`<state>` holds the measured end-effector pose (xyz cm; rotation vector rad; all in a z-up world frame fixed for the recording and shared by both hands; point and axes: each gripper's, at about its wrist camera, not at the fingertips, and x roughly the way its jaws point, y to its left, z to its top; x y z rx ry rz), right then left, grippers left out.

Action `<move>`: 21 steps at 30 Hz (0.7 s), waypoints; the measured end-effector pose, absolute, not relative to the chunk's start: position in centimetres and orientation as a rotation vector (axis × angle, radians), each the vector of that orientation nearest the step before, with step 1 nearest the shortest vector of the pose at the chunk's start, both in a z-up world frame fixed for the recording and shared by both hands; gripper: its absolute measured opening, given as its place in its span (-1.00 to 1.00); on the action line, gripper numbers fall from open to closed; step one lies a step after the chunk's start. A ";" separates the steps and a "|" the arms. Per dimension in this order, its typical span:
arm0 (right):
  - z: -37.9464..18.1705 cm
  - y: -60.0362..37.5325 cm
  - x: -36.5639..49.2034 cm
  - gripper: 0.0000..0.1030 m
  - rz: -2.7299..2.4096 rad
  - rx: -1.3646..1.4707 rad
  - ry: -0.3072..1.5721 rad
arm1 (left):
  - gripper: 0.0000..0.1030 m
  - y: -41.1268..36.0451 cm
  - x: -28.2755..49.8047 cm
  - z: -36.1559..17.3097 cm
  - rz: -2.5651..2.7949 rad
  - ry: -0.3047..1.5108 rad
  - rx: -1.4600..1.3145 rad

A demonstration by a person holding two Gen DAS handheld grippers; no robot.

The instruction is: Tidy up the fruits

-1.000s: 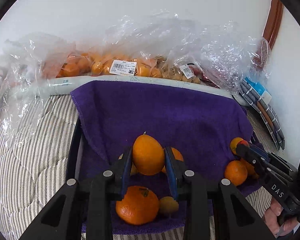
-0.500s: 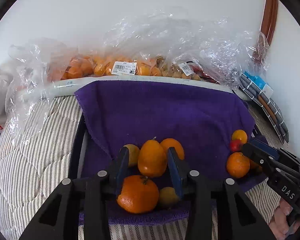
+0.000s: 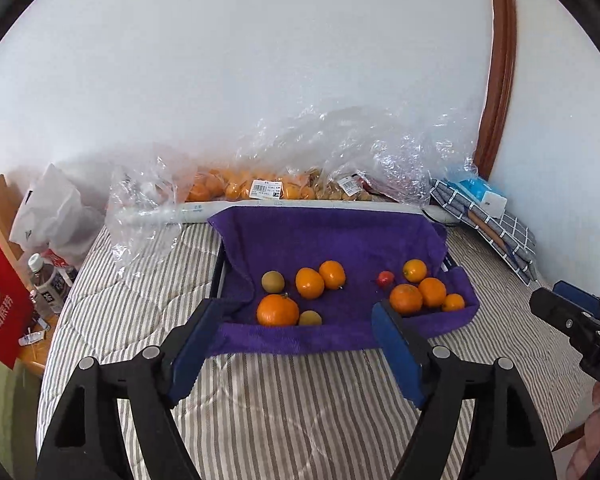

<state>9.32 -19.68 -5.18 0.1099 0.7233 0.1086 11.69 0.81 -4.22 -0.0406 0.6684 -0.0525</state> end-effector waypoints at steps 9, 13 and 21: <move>-3.4 -20.1 3.4 0.66 0.075 0.093 0.664 | 0.68 0.2 6.0 -2.1 -0.036 0.641 -0.032; -3.0 -19.7 2.3 0.82 0.074 0.067 0.651 | 0.69 0.2 5.1 -1.6 -0.032 0.636 -0.028; -2.9 -19.4 1.5 0.86 0.088 0.077 0.644 | 0.70 0.7 4.4 -0.9 -0.014 0.621 -0.034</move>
